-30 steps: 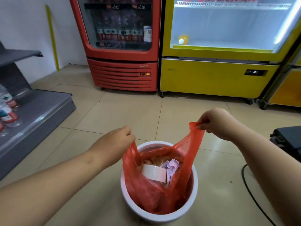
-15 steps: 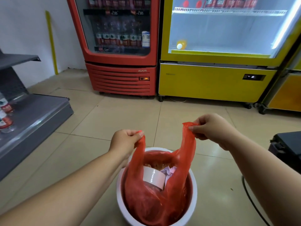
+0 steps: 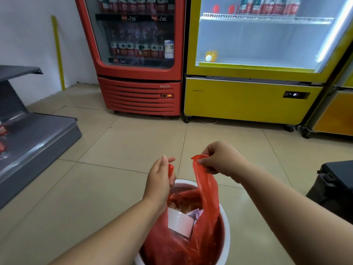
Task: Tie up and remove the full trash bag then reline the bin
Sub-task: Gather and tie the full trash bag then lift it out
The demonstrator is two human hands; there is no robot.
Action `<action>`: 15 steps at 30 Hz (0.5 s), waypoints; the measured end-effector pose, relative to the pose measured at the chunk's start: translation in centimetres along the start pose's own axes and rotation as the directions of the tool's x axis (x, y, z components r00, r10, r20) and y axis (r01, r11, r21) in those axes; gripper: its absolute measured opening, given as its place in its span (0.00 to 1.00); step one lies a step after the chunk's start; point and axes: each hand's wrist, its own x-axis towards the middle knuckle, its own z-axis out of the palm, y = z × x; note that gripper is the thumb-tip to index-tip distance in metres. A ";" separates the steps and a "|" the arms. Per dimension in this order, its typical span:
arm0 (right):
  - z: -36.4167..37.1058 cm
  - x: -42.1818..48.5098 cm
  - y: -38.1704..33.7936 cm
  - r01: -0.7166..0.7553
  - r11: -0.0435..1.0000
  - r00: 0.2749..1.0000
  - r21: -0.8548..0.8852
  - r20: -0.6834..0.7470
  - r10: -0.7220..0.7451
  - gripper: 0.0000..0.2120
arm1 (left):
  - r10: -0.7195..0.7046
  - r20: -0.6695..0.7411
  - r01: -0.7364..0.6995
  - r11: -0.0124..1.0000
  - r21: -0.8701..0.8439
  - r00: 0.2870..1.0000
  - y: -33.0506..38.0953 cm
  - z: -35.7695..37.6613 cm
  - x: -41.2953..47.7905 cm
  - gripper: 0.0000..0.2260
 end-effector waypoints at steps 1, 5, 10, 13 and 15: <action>0.2 0.1 0.0 0.010 1.000 1.000 0.003 -0.013 -0.010 0.04 | -0.053 0.013 0.054 0.997 -0.046 0.998 0.1 0.1 0.0 0.15; 0.5 0.4 0.0 0.075 0.997 0.997 0.034 -0.012 -0.074 0.05 | -0.184 0.200 0.200 0.978 -0.064 0.962 0.9 -0.2 0.0 0.15; 0.8 0.7 -0.3 0.223 0.971 0.974 0.088 0.022 -0.226 0.06 | -0.265 0.481 0.238 0.964 0.117 0.836 1.7 0.0 0.1 0.17; 0.9 0.8 -0.4 0.288 0.949 0.955 0.126 0.043 -0.295 0.10 | -0.310 0.506 0.252 0.950 0.182 0.805 1.6 0.2 0.3 0.07; 1.1 0.9 -0.3 0.310 0.937 0.948 0.160 0.028 -0.318 0.12 | -0.343 0.492 0.280 0.939 0.198 0.800 1.5 0.4 0.4 0.05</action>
